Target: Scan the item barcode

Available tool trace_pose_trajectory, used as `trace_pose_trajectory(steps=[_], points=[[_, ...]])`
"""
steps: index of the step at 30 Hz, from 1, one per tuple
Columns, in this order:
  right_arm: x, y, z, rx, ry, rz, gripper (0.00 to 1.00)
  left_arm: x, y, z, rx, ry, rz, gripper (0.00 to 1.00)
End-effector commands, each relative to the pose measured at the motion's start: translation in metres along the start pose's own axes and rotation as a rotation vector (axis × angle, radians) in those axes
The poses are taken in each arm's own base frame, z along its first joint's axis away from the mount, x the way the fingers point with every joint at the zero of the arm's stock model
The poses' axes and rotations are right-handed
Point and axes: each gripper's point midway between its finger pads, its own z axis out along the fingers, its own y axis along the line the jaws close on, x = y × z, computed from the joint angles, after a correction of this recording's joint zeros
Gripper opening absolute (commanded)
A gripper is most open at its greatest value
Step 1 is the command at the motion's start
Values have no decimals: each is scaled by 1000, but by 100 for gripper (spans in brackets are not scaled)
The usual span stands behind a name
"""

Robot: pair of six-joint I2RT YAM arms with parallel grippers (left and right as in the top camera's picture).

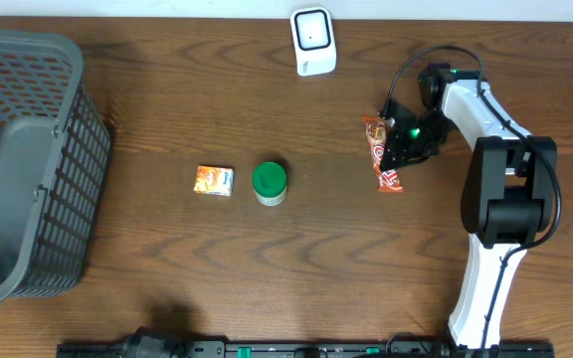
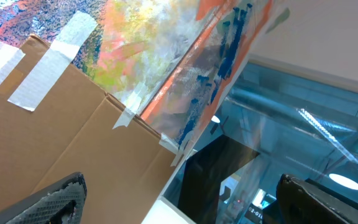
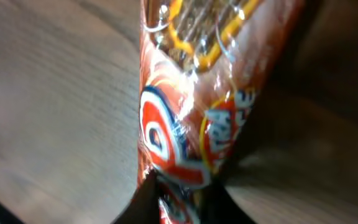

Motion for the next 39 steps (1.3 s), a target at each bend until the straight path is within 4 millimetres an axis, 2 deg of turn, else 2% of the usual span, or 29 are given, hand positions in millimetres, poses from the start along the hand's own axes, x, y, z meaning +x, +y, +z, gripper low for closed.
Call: trace_pose_trajectory(steps=[1, 5, 8, 14, 16, 18, 20, 23, 24, 28, 30, 33, 36, 39], points=[[15, -9, 23, 17, 75, 36, 1, -2, 3, -2, -7, -7, 10, 98], [12, -9, 21, 21, 67, 63, 1, -2, 3, -2, -7, -7, 10, 98], [5, -7, 9, 25, 53, 81, 1, -2, 3, -2, -7, -7, 10, 98], [-17, 11, -46, 57, 2, 75, 2, -2, 3, -2, -7, -7, 10, 98], [-24, 5, -71, 190, -23, 107, 2, -2, 3, -2, -7, -7, 10, 98], [-25, 0, -87, 295, -36, 122, 2, -2, 3, -2, -7, -7, 10, 98], [-28, 6, -101, 366, -61, 118, 2, -2, 3, -2, -7, -7, 10, 98], [-33, 31, -113, 371, -112, 82, 1, -2, 3, -2, -7, -7, 10, 98], [-35, 45, -114, 340, -126, 62, 2, -2, 3, -2, -7, -7, 10, 98], [-32, 113, -113, 77, -148, 1, 1, -2, 3, -2, -7, -7, 10, 98], [-24, 136, -111, -51, -118, 24, 2, -2, 3, -2, -7, -7, 10, 98], [-6, 156, -111, -161, -45, 90, 2, -2, 3, -2, -7, -7, 10, 98], [16, 160, -112, -172, 49, 221, 1, -2, 3, -2, -7, -7, 10, 98], [18, 160, -111, -165, 74, 388, 1, -2, 3, -2, -7, -7, 10, 98]])
